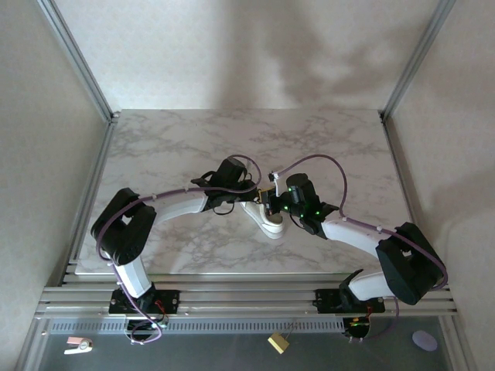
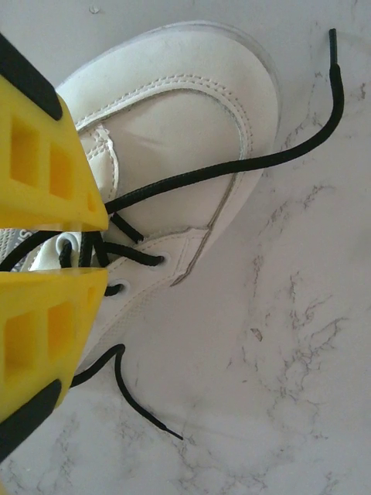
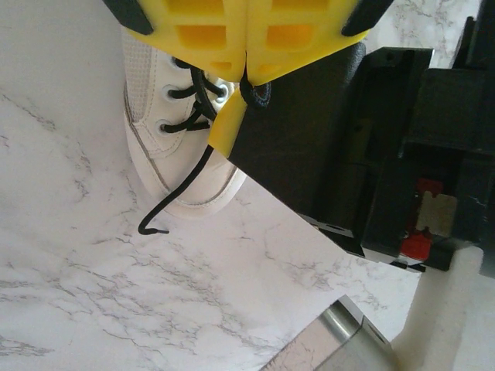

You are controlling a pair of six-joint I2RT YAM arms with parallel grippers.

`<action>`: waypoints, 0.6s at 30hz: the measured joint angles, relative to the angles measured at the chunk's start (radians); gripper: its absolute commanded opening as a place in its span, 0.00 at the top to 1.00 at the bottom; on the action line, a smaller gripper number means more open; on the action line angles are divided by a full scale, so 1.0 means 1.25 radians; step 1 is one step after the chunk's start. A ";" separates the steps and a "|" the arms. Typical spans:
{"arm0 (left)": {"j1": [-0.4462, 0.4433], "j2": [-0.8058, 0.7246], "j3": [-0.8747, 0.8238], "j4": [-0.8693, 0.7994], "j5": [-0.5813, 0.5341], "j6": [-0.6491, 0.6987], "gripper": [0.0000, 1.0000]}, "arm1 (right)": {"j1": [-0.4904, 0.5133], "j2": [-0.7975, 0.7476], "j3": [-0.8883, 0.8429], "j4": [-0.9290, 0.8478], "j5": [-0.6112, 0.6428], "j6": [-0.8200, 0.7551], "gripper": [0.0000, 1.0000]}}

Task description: Tie the shoes

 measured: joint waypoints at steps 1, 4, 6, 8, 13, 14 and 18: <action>0.000 0.003 0.000 -0.001 -0.002 0.000 0.79 | 0.000 0.000 0.000 0.000 0.000 0.000 1.00; 0.000 0.012 0.003 -0.009 -0.006 0.000 0.79 | 0.000 0.000 0.000 0.000 0.000 0.000 1.00; 0.000 0.016 0.006 -0.012 -0.009 0.000 0.79 | 0.000 0.000 0.000 0.000 0.000 0.000 1.00; 0.000 0.018 0.009 -0.015 -0.011 0.000 0.79 | 0.000 0.000 0.000 0.000 0.000 0.000 1.00; 0.000 0.018 0.010 -0.017 -0.012 0.000 0.79 | 0.000 0.000 0.000 0.000 0.000 0.000 1.00; 0.000 0.018 0.010 -0.018 -0.012 0.000 0.79 | 0.000 0.000 0.000 0.000 0.000 0.000 1.00; 0.000 0.018 0.010 -0.018 -0.012 0.000 0.79 | 0.000 0.000 0.000 0.000 0.000 0.000 1.00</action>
